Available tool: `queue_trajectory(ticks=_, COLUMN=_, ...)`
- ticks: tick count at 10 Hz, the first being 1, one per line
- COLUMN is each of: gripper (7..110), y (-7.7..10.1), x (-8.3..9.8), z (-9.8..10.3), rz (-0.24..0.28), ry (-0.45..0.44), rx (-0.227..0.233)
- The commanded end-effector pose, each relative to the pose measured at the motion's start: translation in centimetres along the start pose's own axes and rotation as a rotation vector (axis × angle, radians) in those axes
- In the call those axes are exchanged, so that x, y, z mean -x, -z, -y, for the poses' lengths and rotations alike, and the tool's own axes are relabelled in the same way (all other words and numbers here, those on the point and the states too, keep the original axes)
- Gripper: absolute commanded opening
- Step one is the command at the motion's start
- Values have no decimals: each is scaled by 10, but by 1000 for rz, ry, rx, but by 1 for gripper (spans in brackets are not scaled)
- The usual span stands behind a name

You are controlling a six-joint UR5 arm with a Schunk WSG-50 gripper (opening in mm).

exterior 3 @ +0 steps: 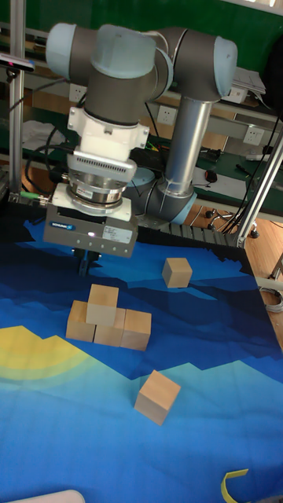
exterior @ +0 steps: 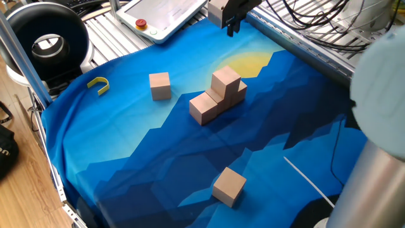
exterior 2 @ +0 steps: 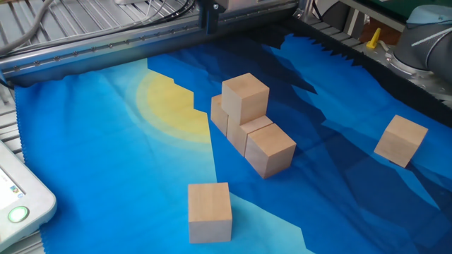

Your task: Stack the blocks into a pyramid shape

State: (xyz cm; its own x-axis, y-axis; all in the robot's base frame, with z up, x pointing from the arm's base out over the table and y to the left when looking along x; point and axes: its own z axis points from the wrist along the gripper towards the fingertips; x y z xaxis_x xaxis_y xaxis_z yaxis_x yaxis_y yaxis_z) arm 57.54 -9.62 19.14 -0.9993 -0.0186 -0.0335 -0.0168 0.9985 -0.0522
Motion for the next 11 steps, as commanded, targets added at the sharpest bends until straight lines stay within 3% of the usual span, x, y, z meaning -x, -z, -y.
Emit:
queue_trajectory(ticks=1, gripper=7, y=0, x=-12, z=-40, rz=15, ry=-20, rx=65)
queue_trajectory(ticks=3, gripper=7, y=-3, x=-16, z=-56, rz=22, ry=2, rx=92)
queue_trajectory(ticks=5, gripper=7, y=-7, x=-17, z=-76, rz=17, ry=-66, rx=139)
queue_trajectory(ticks=7, gripper=7, y=-12, x=-19, z=-68, rz=22, ry=-82, rx=87)
queue_trajectory(ticks=9, gripper=7, y=-11, x=-21, z=-24, rz=16, ry=54, rx=-92)
queue_trajectory(ticks=10, gripper=7, y=-12, x=-25, z=-29, rz=0, ry=91, rx=-70)
queue_trajectory(ticks=11, gripper=7, y=-11, x=-31, z=-23, rz=-25, ry=104, rx=-92)
